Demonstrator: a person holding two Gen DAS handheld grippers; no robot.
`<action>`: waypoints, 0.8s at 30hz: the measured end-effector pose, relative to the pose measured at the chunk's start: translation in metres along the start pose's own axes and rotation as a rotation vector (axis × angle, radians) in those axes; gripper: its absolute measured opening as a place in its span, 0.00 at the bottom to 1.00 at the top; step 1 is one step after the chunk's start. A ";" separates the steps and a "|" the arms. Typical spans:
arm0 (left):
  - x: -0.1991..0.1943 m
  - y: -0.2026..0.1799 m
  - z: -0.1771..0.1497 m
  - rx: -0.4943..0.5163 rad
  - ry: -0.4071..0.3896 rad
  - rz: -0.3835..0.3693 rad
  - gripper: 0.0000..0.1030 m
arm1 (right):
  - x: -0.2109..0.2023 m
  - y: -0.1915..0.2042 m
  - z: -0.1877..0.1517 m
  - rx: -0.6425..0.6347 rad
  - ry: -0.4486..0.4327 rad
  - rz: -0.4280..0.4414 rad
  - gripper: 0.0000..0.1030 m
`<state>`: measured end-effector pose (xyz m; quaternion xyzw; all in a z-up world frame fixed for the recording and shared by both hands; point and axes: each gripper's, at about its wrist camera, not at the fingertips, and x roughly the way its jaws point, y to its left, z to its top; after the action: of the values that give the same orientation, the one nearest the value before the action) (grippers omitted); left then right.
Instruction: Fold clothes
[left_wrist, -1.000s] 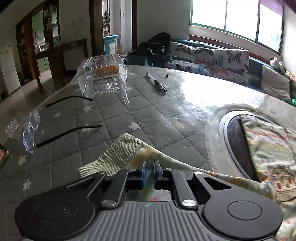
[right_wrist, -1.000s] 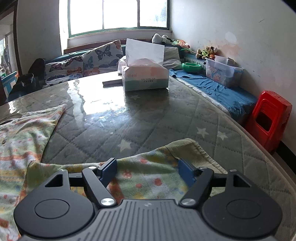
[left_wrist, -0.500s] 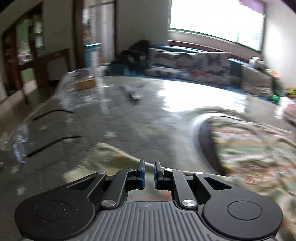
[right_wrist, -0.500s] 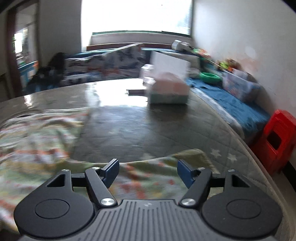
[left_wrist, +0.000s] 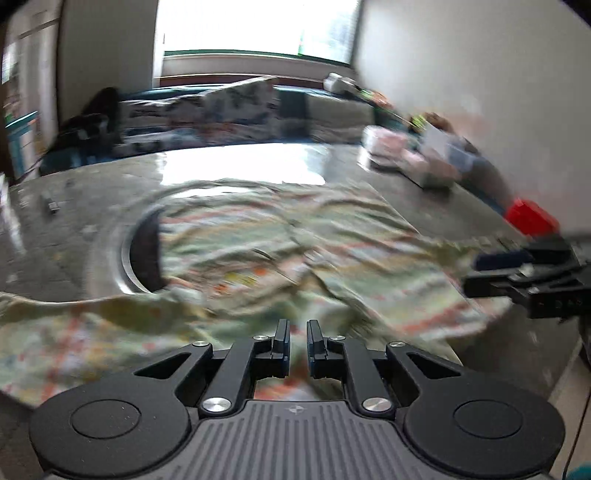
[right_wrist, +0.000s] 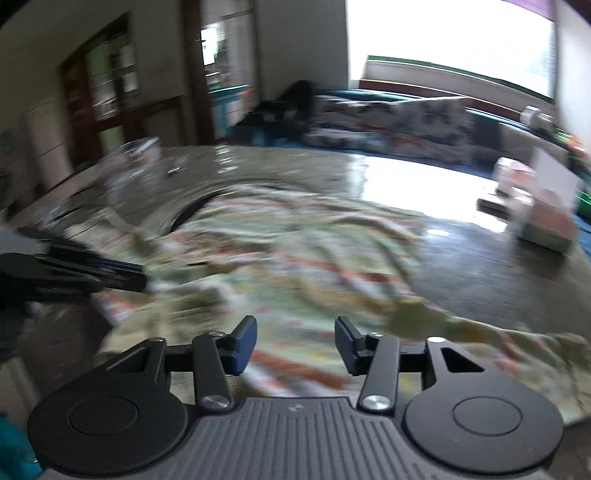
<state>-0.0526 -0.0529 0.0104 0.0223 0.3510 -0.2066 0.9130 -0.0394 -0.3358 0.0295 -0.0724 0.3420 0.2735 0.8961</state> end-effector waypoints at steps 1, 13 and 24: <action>0.002 -0.004 -0.004 0.020 0.007 -0.005 0.10 | 0.001 0.009 0.000 -0.027 0.008 0.025 0.41; -0.006 0.004 -0.011 0.012 -0.015 0.003 0.11 | 0.024 0.079 -0.012 -0.236 0.095 0.162 0.33; -0.026 -0.012 -0.012 0.072 -0.050 -0.100 0.11 | 0.021 0.069 -0.015 -0.159 0.083 0.137 0.05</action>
<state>-0.0816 -0.0520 0.0194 0.0325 0.3212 -0.2651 0.9086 -0.0722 -0.2736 0.0089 -0.1309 0.3603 0.3570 0.8518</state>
